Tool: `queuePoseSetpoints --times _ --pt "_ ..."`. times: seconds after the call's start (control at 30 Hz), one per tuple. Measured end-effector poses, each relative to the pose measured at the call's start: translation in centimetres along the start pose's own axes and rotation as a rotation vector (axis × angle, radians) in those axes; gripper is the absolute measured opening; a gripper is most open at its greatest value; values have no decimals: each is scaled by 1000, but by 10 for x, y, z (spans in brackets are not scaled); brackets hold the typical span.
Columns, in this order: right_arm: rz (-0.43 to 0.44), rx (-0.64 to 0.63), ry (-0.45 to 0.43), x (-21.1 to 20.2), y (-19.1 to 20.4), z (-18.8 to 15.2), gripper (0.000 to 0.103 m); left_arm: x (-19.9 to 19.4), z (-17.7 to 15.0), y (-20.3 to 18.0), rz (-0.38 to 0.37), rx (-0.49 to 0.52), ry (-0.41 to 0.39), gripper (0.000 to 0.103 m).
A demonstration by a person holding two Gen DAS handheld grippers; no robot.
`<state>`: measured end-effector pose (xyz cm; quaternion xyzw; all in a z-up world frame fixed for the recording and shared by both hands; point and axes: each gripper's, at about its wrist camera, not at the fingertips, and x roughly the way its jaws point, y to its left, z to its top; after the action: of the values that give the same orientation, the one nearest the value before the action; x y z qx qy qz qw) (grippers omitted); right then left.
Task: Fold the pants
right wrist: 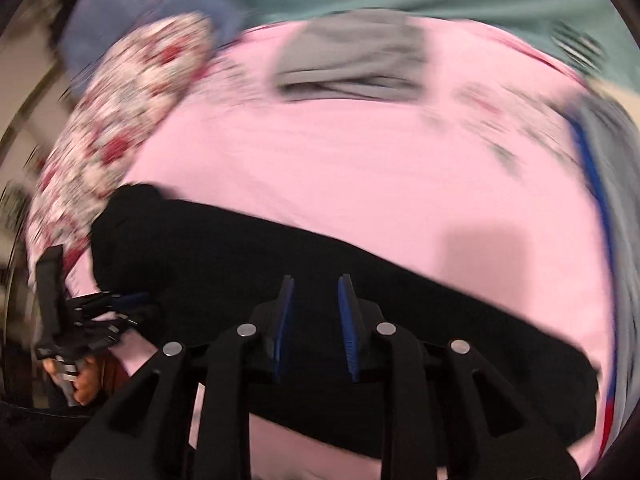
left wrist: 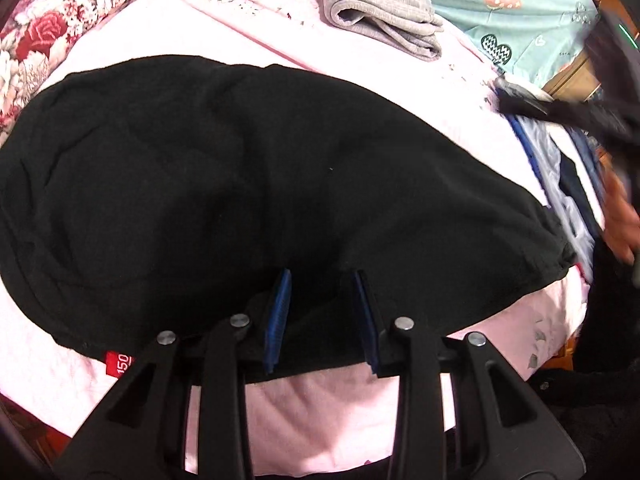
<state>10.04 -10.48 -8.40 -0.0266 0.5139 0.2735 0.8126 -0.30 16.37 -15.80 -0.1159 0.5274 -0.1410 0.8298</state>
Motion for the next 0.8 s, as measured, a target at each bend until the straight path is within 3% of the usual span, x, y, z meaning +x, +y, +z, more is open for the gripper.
queuePoseSetpoints --times 0.1,0.23,0.4,0.5,0.67,0.8 --pt "79 -93 96 60 47 49 24 -1 -1 6 -46 -4 -5 33" --pt "58 -128 157 120 71 84 24 -1 1 14 -111 3 5 33" --pt "82 -155 252 136 79 70 24 1 11 27 -191 -32 49 33" --pt "73 -229 255 123 90 48 24 3 20 33 -160 -40 51 33" --pt "54 -220 229 108 90 17 25 8 30 36 -149 -48 58 33" --pt "77 -208 227 118 88 18 25 7 28 32 -126 -29 40 33"
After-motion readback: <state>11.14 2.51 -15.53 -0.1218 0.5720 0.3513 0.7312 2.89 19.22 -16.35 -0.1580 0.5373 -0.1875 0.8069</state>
